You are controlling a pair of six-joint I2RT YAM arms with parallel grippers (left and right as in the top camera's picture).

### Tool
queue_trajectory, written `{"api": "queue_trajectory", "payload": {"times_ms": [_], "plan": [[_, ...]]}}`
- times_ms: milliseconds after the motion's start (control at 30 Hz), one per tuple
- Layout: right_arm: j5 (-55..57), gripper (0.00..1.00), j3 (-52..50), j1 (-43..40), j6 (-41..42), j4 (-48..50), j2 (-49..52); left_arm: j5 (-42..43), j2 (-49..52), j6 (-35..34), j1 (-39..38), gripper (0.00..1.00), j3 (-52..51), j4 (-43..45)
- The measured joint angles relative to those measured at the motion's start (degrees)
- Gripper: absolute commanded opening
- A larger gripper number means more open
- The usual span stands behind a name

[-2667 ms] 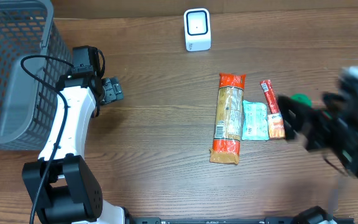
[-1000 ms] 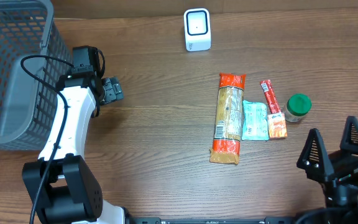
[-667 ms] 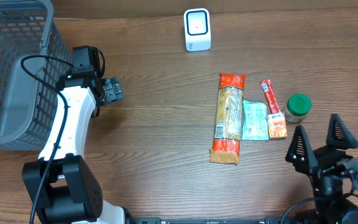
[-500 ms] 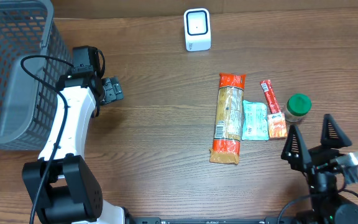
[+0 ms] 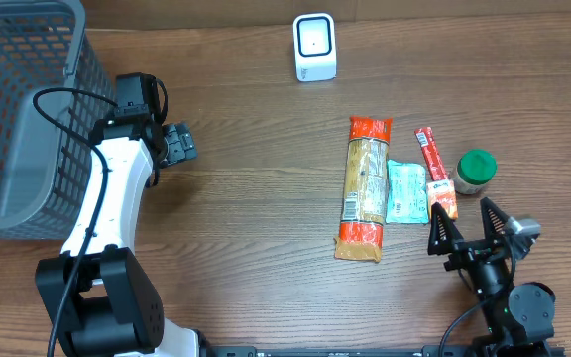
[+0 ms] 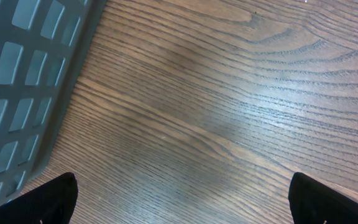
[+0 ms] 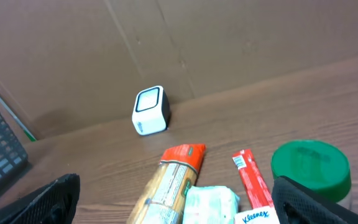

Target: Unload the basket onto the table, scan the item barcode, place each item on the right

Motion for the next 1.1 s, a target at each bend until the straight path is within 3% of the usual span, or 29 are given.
{"api": "queue_trajectory", "payload": {"times_ms": [1100], "plan": [[0.0, 1.0, 0.0, 0.0, -0.9, 0.0, 0.0, 0.0, 0.0, 0.0, 0.0, 1.0, 0.0, 0.0]]}}
